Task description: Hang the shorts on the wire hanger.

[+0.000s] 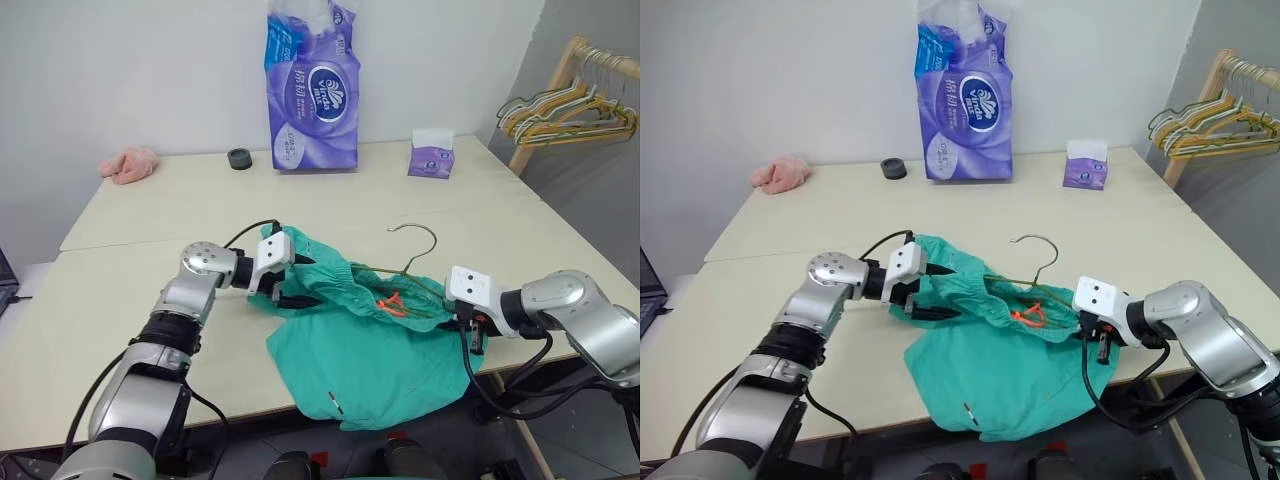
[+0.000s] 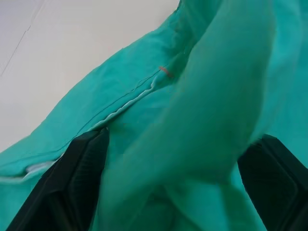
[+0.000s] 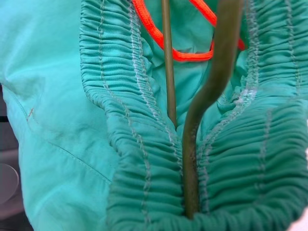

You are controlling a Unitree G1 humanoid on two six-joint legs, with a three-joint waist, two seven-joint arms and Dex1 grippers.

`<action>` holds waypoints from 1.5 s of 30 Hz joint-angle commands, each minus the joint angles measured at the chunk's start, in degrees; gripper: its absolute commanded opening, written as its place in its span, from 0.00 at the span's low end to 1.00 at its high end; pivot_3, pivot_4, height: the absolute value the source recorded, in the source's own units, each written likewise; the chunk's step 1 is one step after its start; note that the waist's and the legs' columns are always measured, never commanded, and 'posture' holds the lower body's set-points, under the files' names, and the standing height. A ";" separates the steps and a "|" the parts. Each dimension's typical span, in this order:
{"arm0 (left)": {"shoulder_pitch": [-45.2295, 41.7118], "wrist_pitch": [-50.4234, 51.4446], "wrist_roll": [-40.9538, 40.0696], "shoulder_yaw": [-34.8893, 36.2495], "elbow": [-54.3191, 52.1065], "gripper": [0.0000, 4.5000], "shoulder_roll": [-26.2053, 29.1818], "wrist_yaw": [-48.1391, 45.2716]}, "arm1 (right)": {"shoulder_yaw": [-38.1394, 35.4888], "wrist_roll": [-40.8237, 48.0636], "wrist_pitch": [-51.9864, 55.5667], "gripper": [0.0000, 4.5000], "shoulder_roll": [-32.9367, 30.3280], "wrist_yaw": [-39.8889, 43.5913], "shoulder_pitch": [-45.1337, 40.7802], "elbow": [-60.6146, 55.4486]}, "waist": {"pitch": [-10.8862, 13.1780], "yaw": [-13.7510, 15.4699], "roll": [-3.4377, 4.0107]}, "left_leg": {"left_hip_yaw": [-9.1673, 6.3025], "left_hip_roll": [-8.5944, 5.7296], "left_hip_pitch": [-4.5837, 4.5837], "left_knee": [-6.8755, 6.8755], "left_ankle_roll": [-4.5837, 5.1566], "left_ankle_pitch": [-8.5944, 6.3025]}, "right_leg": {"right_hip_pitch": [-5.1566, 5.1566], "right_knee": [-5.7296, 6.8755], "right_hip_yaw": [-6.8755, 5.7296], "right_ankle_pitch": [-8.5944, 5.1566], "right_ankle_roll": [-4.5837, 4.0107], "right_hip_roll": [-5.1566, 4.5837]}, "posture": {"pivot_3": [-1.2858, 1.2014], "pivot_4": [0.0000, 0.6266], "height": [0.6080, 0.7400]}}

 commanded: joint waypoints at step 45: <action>-4.06 -12.27 4.57 0.85 10.97 0.00 -0.76 7.32 | -11.38 10.60 4.39 0.00 -6.64 -1.53 8.75 -7.76 | 0.00 0.00 -0.01 | 0.00 0.00 0.00 0.00 0.01 -0.01 | 0.02 0.00 -0.02 0.00 0.03 0.00 | 0.45 0.04 1.00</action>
